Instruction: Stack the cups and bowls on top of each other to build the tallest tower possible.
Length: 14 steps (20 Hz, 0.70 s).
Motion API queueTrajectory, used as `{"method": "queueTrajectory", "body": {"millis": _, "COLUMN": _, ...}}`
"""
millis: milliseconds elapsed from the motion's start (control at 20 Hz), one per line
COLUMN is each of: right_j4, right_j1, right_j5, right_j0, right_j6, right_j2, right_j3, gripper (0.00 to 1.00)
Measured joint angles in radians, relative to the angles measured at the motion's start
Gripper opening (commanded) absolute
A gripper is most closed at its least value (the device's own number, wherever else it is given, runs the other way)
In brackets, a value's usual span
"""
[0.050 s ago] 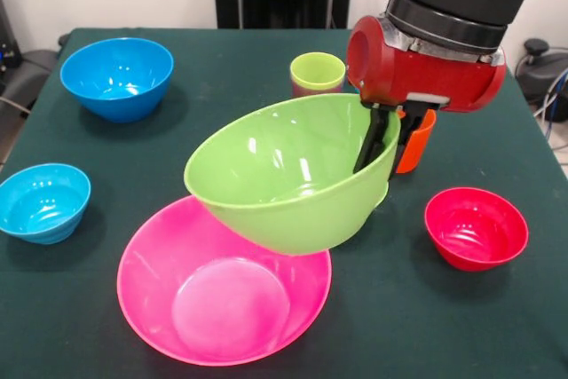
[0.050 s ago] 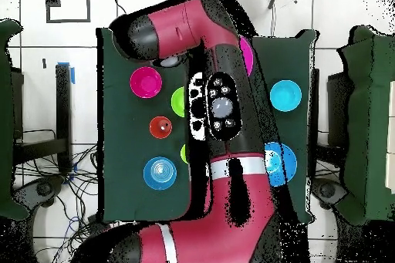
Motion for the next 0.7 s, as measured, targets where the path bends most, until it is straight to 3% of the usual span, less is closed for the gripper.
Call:
{"method": "queueTrajectory", "body": {"millis": 400, "right_j4": -0.031, "right_j1": -0.010, "right_j5": -0.055, "right_j0": 0.019, "right_j6": 0.000, "right_j2": -0.031, "right_j3": 0.028, "gripper": 0.00}}
{"method": "queueTrajectory", "body": {"millis": 700, "right_j4": -0.096, "right_j1": -0.013, "right_j5": -0.076, "right_j0": 0.055, "right_j6": 0.000, "right_j2": -0.071, "right_j3": 0.051, "gripper": 0.00}}
